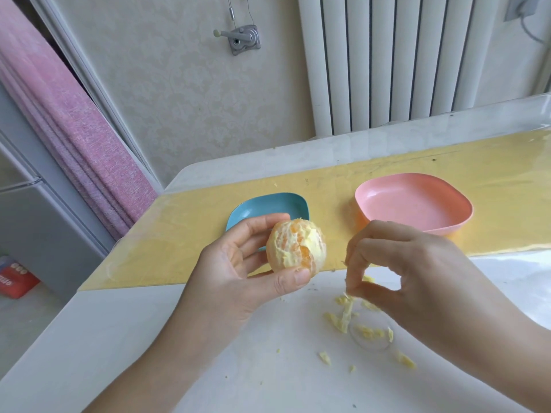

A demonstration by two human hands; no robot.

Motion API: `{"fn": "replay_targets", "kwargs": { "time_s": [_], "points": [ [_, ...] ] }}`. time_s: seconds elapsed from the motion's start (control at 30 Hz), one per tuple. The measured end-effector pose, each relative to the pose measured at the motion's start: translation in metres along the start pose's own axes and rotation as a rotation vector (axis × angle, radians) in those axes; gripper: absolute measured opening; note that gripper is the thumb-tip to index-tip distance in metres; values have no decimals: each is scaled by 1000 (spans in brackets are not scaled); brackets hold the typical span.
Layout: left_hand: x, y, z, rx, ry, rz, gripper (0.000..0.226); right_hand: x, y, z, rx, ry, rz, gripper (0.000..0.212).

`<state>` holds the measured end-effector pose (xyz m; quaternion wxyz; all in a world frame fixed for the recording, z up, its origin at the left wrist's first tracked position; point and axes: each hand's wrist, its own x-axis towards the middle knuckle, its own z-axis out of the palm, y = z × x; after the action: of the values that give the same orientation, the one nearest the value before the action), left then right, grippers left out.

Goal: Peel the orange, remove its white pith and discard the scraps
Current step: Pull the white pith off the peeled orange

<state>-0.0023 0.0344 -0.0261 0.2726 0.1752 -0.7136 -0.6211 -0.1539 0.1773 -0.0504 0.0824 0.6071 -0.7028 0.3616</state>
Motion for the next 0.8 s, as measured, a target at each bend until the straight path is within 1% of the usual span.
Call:
{"fn": "replay_targets", "kwargs": {
  "time_s": [0.1,0.2,0.3,0.4,0.43,0.8],
  "points": [
    [0,-1,0,-3,5,11,61,1,0,-1,-5,11,2,45],
    [1,-2,0,9,-5,36,60,-1,1,-3,60,47,-8,41],
    [1,-2,1,24,-20,70,63,0,0,-7,88,88,31,28],
    [-1,-1,2,17,-34,82,61,4,-2,-10,73,141,-7,12],
    [-1,-1,2,15,-37,82,61,4,-3,-10,79,154,-20,10],
    [-1,-2,2,6,-40,63,61,1,-4,-9,148,205,-108,14]
  ]
}}
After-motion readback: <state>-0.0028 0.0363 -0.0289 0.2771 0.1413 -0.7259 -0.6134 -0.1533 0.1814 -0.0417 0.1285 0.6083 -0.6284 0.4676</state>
